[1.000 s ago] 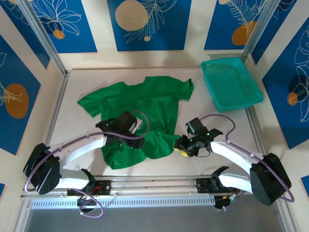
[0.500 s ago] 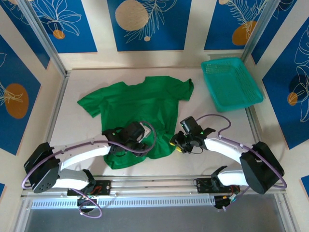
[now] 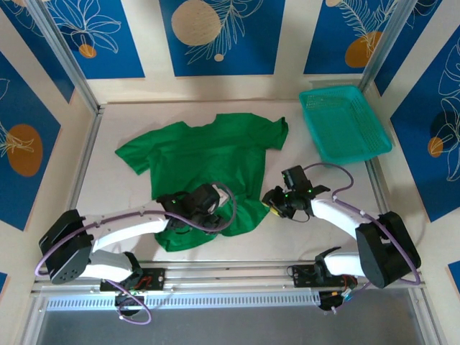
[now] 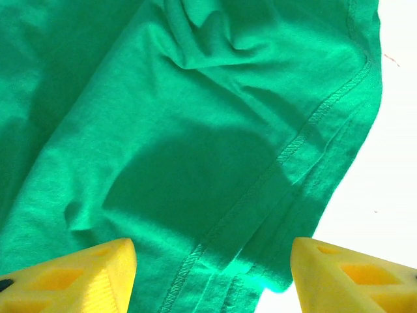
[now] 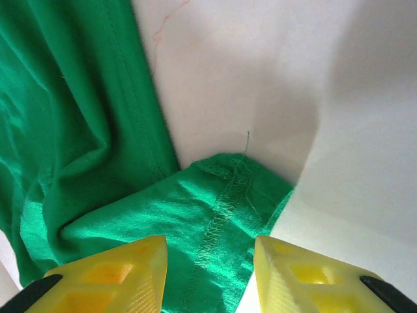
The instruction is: Fold the inside-out t-shirt
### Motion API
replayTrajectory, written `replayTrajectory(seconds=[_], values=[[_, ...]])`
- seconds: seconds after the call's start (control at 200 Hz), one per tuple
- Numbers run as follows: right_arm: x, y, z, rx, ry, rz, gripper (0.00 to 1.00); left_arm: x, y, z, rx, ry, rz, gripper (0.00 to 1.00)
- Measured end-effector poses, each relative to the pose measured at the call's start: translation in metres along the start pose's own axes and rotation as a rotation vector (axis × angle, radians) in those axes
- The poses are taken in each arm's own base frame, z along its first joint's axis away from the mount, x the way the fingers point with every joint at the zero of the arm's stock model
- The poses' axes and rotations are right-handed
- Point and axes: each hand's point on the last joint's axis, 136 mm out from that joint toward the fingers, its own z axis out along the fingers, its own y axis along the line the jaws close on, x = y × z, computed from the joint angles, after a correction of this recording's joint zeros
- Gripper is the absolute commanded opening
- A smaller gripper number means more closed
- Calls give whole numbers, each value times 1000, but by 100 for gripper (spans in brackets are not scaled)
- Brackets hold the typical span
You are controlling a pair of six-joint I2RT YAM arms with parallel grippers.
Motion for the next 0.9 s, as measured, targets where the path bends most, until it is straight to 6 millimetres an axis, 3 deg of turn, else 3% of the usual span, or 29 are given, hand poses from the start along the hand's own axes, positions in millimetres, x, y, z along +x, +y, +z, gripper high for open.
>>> replayTrajectory(seconds=[0.185, 0.34, 0.525, 0.615, 0.776, 0.896], values=[[-3, -7, 7, 21, 6, -6, 40, -2, -8, 5, 4, -4, 31, 64], [-5, -10, 11, 25, 11, -21, 16, -8, -16, 7, 4, -14, 76, 65], [-4, -7, 13, 13, 20, -35, 14, -22, -23, 7, -33, -53, 135, 64], [-5, -7, 13, 11, 19, -38, 0, -30, -23, 5, -42, -82, 142, 65], [-5, -2, 6, -21, 4, -38, 0, -39, -27, 11, -39, -112, 159, 69], [-8, 11, -15, -98, -47, -29, 0, -44, -33, 22, -21, -119, 183, 72]])
